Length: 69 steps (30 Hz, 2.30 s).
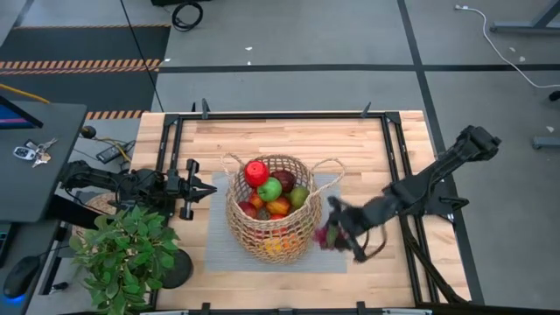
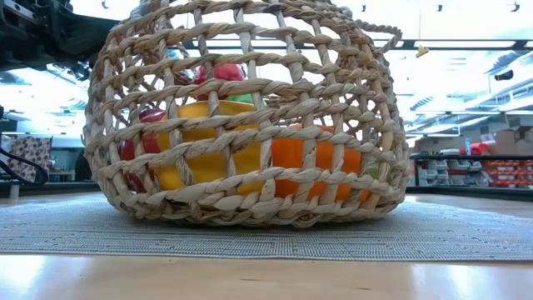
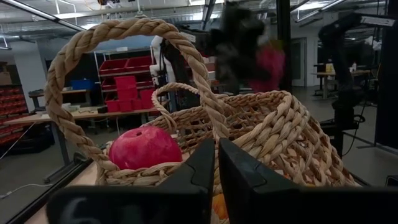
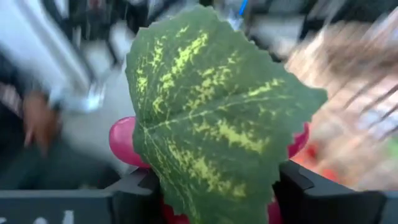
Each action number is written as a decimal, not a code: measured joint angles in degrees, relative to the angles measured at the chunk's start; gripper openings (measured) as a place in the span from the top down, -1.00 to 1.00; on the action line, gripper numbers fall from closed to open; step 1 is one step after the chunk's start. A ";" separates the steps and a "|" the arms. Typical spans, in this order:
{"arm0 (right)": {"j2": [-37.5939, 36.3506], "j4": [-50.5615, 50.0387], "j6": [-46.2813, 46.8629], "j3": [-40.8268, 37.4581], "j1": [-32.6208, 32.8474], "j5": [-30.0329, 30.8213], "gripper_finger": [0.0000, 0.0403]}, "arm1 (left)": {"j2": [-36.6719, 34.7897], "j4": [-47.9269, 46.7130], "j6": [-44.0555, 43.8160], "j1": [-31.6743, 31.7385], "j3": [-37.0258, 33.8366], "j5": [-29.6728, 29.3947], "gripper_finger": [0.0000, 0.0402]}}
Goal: Build produce basket
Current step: Put the red grapes into the brown basket
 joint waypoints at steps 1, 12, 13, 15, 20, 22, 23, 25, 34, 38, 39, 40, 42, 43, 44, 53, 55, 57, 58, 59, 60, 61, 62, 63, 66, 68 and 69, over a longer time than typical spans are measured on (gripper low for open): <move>-1.16 2.18 -0.45 0.00 -0.49 1.14 0.10 | 0.00 -0.01 0.00 0.00 0.00 0.00 0.86; -8.88 33.54 -3.43 0.04 -5.05 2.03 0.10 | 0.00 0.00 0.00 0.00 -0.02 0.02 0.83; -9.15 35.37 -3.65 0.07 -5.26 2.16 0.10 | 0.00 0.00 0.00 -0.01 -0.01 0.00 0.83; -9.32 38.13 -3.73 0.07 -5.56 2.29 0.09 | 0.00 0.00 0.00 -0.01 0.00 0.02 0.84; -8.86 39.48 -3.76 0.07 -5.77 2.94 0.09 | 0.00 -0.02 0.00 -0.02 0.00 0.00 0.86; -8.80 39.22 -3.76 0.07 -5.75 3.30 0.09 | 0.00 -0.02 0.00 0.00 -0.02 0.02 0.86; -8.80 39.33 -3.75 0.07 -5.75 3.39 0.09 | 0.00 -0.01 0.00 -0.02 0.00 0.00 0.85; -8.82 39.74 -3.76 0.07 -5.75 3.59 0.09 | 0.00 -0.02 0.00 -0.02 -0.02 0.01 0.84; -5.11 41.23 -10.63 0.07 -6.73 23.15 0.09 | 0.00 0.00 0.00 -0.02 0.00 0.01 0.84; -1.72 43.52 -10.81 0.09 -9.55 25.27 0.09 | 0.00 0.00 0.00 -0.02 -0.01 0.01 0.85; -0.70 43.57 -10.34 0.12 -10.33 25.56 0.09 | 0.00 0.00 0.00 -0.01 0.00 0.00 0.86; 0.36 42.94 -9.83 0.42 -10.98 26.70 0.09 | 0.00 0.00 0.00 -0.02 0.00 0.00 0.86; 2.50 39.73 -9.34 1.99 -12.11 29.95 0.09 | 0.00 0.02 0.00 -0.01 -0.02 0.00 0.86; 3.57 37.47 -9.30 3.31 -12.69 31.02 0.10 | 0.00 0.01 0.00 -0.01 0.00 0.00 0.86; 4.76 34.78 -9.16 5.08 -13.27 31.24 0.10 | 0.00 0.00 0.02 -0.02 -0.01 0.00 0.85; 19.70 -1.58 -0.12 28.60 -19.81 19.35 0.10 | 0.00 0.00 0.00 0.00 -0.02 0.00 0.82; 22.90 -4.73 0.67 31.78 -21.21 14.76 0.10 | 0.00 0.00 0.00 -0.02 0.00 0.00 0.83; 25.49 -6.99 0.53 33.69 -22.26 11.00 0.10 | 0.00 0.00 0.00 -0.02 -0.01 0.00 0.84; 26.68 -7.93 0.52 34.62 -22.77 9.70 0.10 | 0.00 0.00 0.00 -0.01 0.00 0.00 0.85; 27.71 -9.15 0.77 35.34 -23.30 8.33 0.10 | 0.00 -0.02 0.01 -0.01 -0.01 0.02 0.85; 28.53 -10.28 1.20 35.80 -23.87 7.17 0.10 | 0.00 0.00 0.00 -0.01 -0.02 0.00 0.85; 29.33 -11.17 1.40 36.25 -24.54 5.18 0.10 | 0.00 0.00 0.00 -0.02 -0.02 0.00 0.85; 30.13 -12.09 1.40 36.70 -25.25 2.65 0.10 | 0.00 0.00 0.00 0.00 -0.02 0.02 0.85; 30.80 -12.69 1.37 36.98 -25.93 -0.48 0.10 | 0.00 0.02 0.00 -0.02 -0.02 0.00 0.84; 32.53 -14.13 1.60 37.44 -27.73 -12.05 0.10 | 0.00 -0.01 0.00 0.00 -0.01 0.01 0.82; 32.91 -15.38 1.59 37.44 -28.54 -19.05 0.10 | 0.00 0.00 0.00 -0.01 -0.02 0.02 0.82; 33.13 -15.15 1.69 37.53 -28.74 -21.24 0.10 | 0.00 0.00 0.01 -0.02 -0.02 0.01 0.82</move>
